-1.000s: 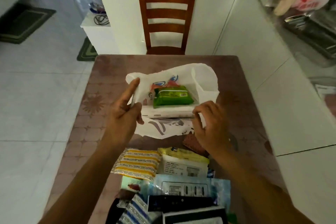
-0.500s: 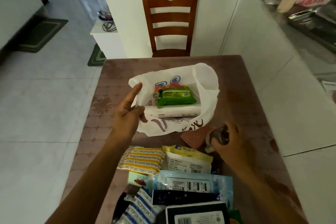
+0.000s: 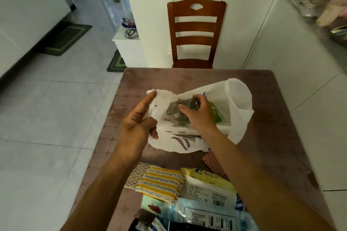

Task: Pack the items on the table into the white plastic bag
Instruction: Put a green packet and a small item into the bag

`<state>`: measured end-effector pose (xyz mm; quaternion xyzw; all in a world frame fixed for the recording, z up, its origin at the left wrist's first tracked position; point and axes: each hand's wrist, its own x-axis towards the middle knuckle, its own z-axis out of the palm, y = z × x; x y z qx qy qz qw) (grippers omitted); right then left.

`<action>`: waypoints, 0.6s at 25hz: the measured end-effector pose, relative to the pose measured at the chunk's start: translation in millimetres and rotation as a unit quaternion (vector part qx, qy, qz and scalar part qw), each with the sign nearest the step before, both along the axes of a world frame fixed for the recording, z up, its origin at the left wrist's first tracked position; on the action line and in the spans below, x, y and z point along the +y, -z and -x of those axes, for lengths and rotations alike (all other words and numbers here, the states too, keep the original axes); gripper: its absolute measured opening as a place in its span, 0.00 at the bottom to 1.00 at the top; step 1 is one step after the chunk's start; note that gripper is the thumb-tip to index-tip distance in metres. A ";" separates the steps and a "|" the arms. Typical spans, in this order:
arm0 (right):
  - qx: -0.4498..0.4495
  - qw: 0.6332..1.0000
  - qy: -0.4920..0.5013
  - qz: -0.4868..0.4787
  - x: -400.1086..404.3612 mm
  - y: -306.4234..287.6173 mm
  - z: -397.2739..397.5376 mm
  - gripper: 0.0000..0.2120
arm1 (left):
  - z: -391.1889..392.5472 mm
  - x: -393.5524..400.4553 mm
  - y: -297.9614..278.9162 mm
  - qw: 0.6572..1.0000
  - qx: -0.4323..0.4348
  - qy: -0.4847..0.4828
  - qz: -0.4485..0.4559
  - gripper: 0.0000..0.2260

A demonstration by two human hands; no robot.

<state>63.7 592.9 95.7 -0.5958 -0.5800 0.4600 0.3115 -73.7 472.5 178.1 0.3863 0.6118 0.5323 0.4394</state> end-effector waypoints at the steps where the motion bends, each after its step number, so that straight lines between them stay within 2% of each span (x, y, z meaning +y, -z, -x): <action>1: 0.001 1.000 -0.009 0.016 6.7 7.3 8.6 0.29 | 2.1 1.0 -0.2 1.000 -0.002 0.002 0.001 0.29; 5: -0.006 0.996 -0.069 0.061 15.4 11.9 13.7 0.29 | 4.9 5.4 2.9 1.000 0.005 0.006 -0.008 0.30; 8: 0.045 0.997 0.013 -0.058 -14.9 1.8 -11.5 0.15 | 2.1 6.4 7.9 0.999 0.027 0.017 -0.013 0.29; 10: 0.095 0.980 0.088 -0.154 -57.0 -4.8 -44.9 0.07 | 0.5 7.5 11.6 0.999 0.038 0.021 -0.014 0.28; 11: 0.097 0.975 0.103 -0.170 -78.8 -2.2 -63.5 0.04 | 0.6 8.1 13.8 0.999 0.047 0.020 -0.013 0.28; 13: 0.040 0.983 0.101 -0.148 -111.7 19.4 -104.4 0.05 | -2.2 8.0 18.0 0.998 0.065 0.015 -0.007 0.28; 15: -0.093 0.985 0.046 -0.138 -120.3 52.0 -138.4 0.07 | -5.7 4.3 19.4 0.998 0.069 0.006 -0.007 0.28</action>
